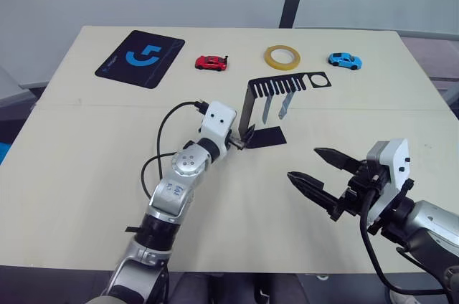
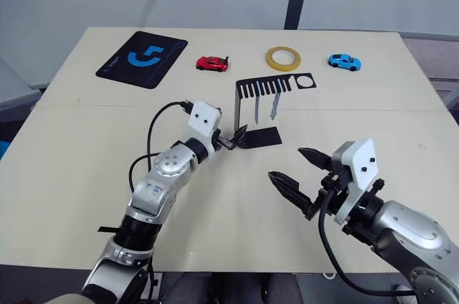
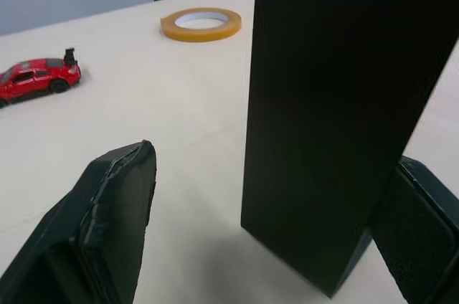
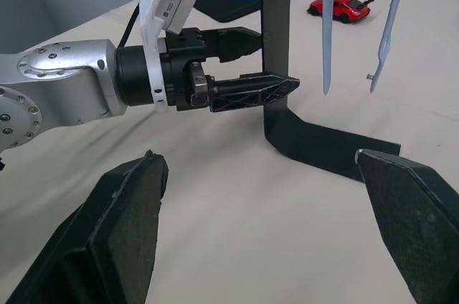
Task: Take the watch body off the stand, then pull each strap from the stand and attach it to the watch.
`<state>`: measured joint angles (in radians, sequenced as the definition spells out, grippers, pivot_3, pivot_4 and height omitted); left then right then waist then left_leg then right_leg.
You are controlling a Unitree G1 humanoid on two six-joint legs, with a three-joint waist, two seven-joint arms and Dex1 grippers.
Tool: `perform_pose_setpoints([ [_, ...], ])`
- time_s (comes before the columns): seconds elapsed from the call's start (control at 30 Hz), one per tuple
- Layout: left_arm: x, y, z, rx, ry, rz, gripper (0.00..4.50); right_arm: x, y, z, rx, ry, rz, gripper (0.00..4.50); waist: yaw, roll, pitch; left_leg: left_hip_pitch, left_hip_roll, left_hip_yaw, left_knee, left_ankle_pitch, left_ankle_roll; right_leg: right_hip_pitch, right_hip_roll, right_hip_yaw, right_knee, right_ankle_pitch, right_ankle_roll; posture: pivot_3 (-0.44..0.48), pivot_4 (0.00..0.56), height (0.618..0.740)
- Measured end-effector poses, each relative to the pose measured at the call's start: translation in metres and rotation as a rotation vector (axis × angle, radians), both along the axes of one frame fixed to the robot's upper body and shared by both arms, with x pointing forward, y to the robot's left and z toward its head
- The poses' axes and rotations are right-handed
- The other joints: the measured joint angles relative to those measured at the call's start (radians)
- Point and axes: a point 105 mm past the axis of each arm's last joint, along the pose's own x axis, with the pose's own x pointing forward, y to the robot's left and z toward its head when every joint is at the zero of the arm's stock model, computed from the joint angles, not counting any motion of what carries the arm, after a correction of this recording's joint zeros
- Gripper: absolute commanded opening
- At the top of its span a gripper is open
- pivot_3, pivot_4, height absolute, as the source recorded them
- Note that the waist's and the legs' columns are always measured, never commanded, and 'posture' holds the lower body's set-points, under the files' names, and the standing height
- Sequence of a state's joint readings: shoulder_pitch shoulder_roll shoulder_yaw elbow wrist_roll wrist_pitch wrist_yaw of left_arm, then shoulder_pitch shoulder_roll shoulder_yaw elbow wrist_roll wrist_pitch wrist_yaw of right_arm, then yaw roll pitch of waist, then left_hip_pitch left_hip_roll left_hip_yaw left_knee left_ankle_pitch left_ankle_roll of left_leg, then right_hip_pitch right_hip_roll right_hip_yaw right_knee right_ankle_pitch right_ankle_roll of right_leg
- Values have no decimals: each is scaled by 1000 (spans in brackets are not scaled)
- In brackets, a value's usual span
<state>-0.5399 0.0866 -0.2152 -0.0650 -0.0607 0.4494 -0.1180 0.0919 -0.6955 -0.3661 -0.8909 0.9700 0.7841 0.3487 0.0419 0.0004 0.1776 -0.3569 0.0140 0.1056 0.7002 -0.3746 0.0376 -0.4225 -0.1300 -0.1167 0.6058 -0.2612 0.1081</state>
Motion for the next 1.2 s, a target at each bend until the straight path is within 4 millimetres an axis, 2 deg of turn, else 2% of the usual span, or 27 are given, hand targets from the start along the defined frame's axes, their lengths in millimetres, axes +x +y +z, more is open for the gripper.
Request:
perform_pose_setpoints([
  [0.23, 6, 2, -6, 18, -7, 47, 4500, 2, 2, -4, -10, 9, -10, 4483, 3, 0, 0, 0, 0, 0, 0, 0, 0, 0, 0, 0, 0, 0, 0, 0, 150, 732],
  [0.27, 6, 2, -4, 19, -19, 53, 3944, 2, 2, -4, -12, 8, -13, 4500, 3, 0, 0, 0, 0, 0, 0, 0, 0, 0, 0, 0, 0, 0, 0, 0, 150, 732],
  [0.37, 7, 2, -2, 13, -32, 64, 2752, 3, 1, -4, -18, 6, -20, 4500, 4, 0, 0, 0, 0, 0, 0, 0, 1, 0, 0, 0, 0, 0, 0, 0, 150, 732],
  [0.53, 11, -1, 0, 12, -49, 58, 296, 3, 1, -6, -18, 14, -30, 4500, 5, 0, 0, -1, 0, 0, 0, 0, 1, 0, 0, -1, -1, 0, 0, 0, 150, 732],
  [0.57, 12, -3, 3, 8, -58, 54, 29, 3, 1, -7, -18, 17, -31, 4500, 5, 0, 0, -1, 0, 0, 0, 0, 1, 0, 0, -1, -1, 0, 0, 0, 150, 732],
  [0.63, 14, -3, 8, 6, -81, 66, 29, 3, 1, -8, -17, 21, -35, 4500, 5, -1, 0, -1, 0, 0, 0, 0, 1, 0, 0, -1, -1, 0, 0, 0, 150, 732],
  [0.87, 18, 0, 5, -10, -65, 101, 29, 6, 0, -6, -17, 12, -65, 4500, 5, -1, 0, -1, 0, 0, 0, 0, 1, 0, -1, -2, -1, 0, 0, 0, 150, 732],
  [1.2, 34, 14, 9, -105, -15, 300, 29, 32, 29, 4, 14, -31, -183, 4500, 1, -1, 0, -2, 1, 0, 1, 0, 1, 0, -1, -3, -1, 0, 0, 0, 150, 732],
])
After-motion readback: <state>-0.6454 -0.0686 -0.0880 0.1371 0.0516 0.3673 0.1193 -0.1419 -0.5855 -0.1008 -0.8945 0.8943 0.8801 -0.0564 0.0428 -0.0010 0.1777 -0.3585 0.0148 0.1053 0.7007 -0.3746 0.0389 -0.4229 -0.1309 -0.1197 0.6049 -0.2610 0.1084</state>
